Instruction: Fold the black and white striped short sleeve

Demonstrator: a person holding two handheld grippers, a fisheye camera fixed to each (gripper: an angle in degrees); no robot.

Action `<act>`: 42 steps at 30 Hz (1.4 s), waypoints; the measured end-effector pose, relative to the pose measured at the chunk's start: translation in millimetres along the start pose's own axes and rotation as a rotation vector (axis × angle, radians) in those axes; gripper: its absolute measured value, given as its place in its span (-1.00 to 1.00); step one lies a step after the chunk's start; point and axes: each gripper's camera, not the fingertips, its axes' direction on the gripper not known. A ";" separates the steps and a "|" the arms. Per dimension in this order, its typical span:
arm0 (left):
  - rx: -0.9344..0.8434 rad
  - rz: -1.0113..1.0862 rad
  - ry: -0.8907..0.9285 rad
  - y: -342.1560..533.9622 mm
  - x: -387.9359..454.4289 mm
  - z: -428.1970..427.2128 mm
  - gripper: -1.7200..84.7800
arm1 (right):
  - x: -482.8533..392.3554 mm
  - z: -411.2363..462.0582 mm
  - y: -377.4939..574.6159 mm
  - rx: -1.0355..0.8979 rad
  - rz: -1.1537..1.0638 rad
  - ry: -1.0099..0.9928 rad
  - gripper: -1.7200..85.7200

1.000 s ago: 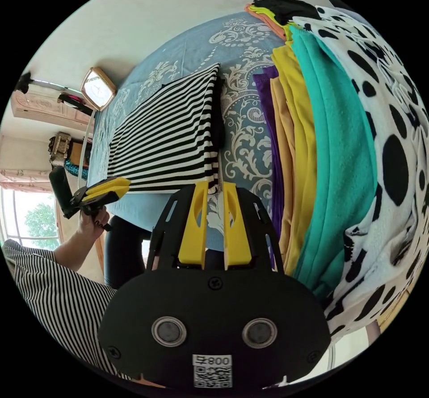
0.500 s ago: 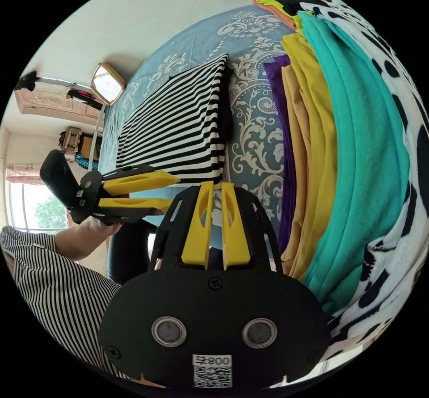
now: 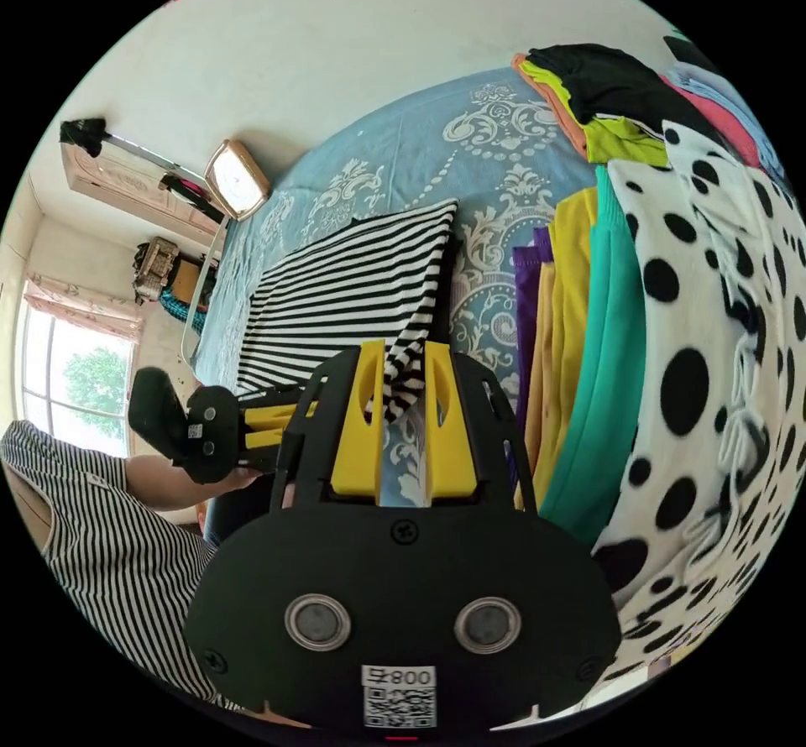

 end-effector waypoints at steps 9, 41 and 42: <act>-0.002 -0.024 0.015 1.5 0.5 20.4 -0.94 | 49.8 61.8 -107.0 -0.015 0.080 0.097 -0.72; 0.106 -0.101 0.135 -17.6 -90.6 -155.6 -0.94 | 152.3 158.1 -94.8 -0.009 0.159 -0.122 -0.91; 0.131 -0.117 0.149 -15.7 -100.2 -176.2 -0.94 | 152.7 157.0 -93.1 0.000 0.160 -0.133 -0.91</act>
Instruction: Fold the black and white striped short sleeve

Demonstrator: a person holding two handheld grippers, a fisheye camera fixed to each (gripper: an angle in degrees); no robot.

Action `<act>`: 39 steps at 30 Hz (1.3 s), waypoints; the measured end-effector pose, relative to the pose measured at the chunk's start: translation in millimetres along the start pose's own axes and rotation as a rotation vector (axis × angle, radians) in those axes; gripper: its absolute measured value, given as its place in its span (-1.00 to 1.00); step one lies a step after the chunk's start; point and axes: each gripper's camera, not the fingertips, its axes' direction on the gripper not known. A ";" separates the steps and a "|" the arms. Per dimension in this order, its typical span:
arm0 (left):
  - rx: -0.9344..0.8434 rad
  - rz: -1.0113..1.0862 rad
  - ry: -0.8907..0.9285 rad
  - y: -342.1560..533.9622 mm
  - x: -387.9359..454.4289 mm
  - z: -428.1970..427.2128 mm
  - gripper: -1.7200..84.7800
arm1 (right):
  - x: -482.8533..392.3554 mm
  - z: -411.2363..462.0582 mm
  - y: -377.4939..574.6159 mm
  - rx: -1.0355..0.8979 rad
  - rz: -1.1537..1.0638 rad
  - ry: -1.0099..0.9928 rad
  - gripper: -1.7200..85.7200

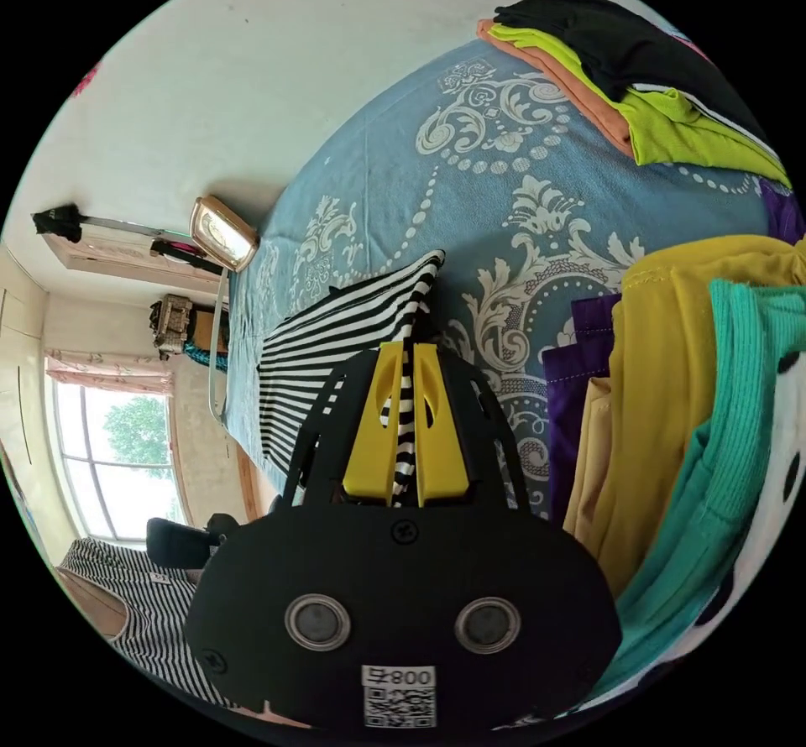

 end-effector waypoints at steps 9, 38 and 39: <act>0.225 -0.180 0.077 23.1 -69.0 -202.9 -0.94 | -49.2 8.5 24.4 0.109 -0.103 -0.181 -0.92; 0.562 -1.102 0.253 226.1 -206.3 -539.9 -0.94 | -173.7 507.9 92.9 -0.362 -0.429 -0.046 -0.90; 0.564 -1.119 0.249 225.5 -197.2 -549.7 -0.94 | -171.9 513.5 94.1 -0.367 -0.434 -0.045 -0.90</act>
